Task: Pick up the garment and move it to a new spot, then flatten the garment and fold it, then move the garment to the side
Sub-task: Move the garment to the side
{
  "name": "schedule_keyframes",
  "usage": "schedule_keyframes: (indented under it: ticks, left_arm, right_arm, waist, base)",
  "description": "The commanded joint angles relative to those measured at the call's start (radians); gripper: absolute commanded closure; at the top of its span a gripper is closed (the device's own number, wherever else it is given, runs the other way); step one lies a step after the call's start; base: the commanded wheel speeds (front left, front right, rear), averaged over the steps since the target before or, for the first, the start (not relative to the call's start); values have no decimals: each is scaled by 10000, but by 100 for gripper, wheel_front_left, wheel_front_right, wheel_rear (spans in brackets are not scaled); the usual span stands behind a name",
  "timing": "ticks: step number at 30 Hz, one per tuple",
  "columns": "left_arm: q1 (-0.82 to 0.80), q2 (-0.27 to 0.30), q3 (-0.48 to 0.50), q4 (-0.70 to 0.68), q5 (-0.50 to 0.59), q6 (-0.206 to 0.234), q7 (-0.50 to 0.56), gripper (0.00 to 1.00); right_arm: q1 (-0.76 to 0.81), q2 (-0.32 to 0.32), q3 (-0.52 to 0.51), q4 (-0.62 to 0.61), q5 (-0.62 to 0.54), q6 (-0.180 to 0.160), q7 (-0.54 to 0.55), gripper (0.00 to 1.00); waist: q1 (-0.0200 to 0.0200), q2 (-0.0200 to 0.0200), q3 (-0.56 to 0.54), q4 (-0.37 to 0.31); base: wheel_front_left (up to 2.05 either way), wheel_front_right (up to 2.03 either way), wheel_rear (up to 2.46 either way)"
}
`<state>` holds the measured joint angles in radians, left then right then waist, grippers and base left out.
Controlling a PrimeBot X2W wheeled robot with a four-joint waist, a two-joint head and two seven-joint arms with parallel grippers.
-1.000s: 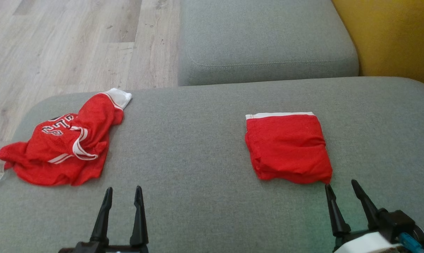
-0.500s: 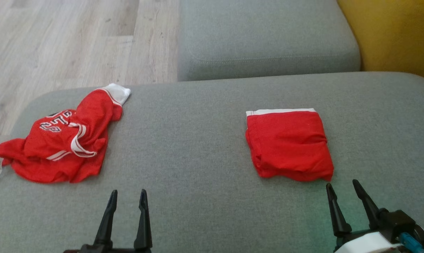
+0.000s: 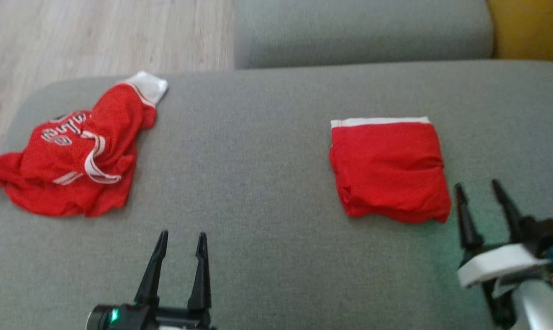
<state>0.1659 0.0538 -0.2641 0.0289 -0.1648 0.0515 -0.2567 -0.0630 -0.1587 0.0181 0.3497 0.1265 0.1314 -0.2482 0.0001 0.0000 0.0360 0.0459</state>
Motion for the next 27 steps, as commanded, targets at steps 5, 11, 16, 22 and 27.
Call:
schedule_keyframes:
  ticks: [5,11,16,22,27]
  left_arm:
    - [-964,-36,67,-385,149,-30,-51,0]
    - [-1403,-36,-86,-322,132,-59,-51,0]
    - [-1623,-36,-198,-280,82,-42,-51,0]
    - [-1885,-36,-338,-197,9,30,-51,0]
    - [-2068,-36,-350,-219,-29,38,-51,0]
  right_arm:
    - [-1743,-722,-71,1158,484,-7,374,0]
    - [-2950,-1317,344,2688,1487,-7,1437,0]
    - [-3483,-1511,880,3443,2151,-7,1943,0]
    - [-3987,-1622,2367,3926,3614,-7,2777,100]
    - [-4368,-2173,2939,3818,4227,-7,2617,100]
  waist:
    - [-1,0,875,228]
    - [-1,0,1453,394]
    - [-1,0,1717,444]
    - [-1,0,1936,354]
    - [-1,0,2128,74]
  base:
    - [0,0,0]
    - [0,0,0]
    - [0,0,0]
    - [0,0,0]
    - [0,0,0]
